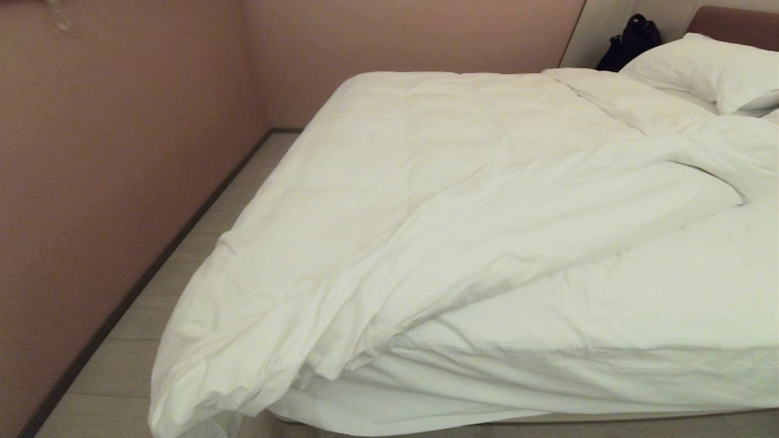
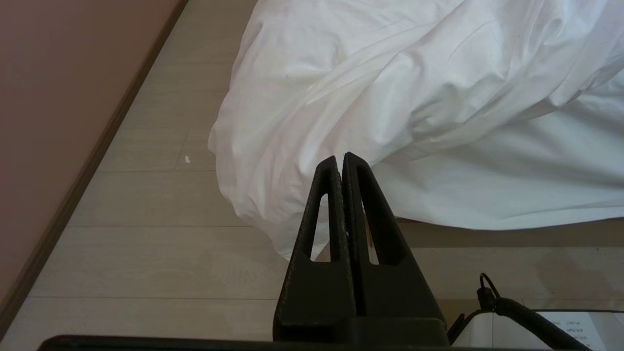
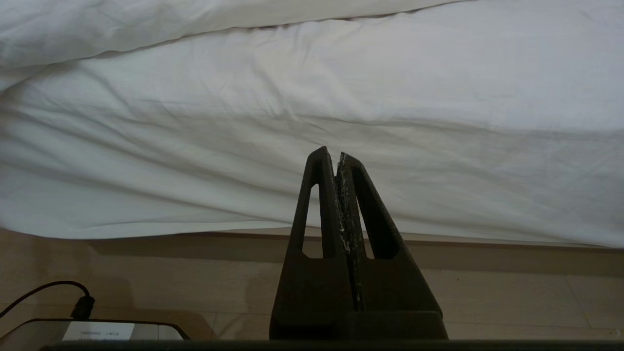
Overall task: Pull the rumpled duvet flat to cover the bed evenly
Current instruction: Flatten the corners of the folded blanket
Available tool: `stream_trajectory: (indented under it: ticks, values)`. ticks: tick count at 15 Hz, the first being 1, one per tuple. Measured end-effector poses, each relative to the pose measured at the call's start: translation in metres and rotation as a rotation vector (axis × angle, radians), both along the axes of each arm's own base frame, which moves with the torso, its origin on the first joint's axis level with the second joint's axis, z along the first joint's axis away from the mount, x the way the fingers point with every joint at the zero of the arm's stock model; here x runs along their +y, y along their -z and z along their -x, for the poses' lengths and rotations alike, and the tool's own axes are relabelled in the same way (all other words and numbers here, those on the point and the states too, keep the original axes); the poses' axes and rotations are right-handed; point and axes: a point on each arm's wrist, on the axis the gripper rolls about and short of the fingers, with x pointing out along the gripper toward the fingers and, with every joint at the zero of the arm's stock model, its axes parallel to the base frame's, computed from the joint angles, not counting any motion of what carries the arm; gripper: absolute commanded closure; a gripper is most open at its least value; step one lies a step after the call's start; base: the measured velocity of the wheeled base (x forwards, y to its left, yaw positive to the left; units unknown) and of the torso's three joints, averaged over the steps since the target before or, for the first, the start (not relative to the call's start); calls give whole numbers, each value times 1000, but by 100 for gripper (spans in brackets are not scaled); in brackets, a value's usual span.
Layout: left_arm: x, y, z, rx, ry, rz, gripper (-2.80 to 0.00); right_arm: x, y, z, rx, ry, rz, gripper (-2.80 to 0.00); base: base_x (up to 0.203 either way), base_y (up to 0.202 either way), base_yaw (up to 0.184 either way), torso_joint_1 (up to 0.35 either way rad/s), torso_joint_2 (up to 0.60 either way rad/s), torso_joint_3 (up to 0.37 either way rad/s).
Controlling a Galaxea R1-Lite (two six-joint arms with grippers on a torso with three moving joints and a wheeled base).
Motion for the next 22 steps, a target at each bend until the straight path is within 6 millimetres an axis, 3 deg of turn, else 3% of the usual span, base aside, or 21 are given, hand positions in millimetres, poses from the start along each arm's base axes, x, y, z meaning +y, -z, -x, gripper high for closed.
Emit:
stream_trajectory:
  ticks: [15, 22]
  values:
    - [0, 0, 0, -1, 0, 3, 0, 0, 0, 0, 0, 0, 0, 0, 0, 0, 0, 0, 0, 0]
    - [0, 0, 0, -1, 1, 2, 0, 0, 0, 0, 0, 1, 0, 0, 0, -162, 0, 3, 3, 0]
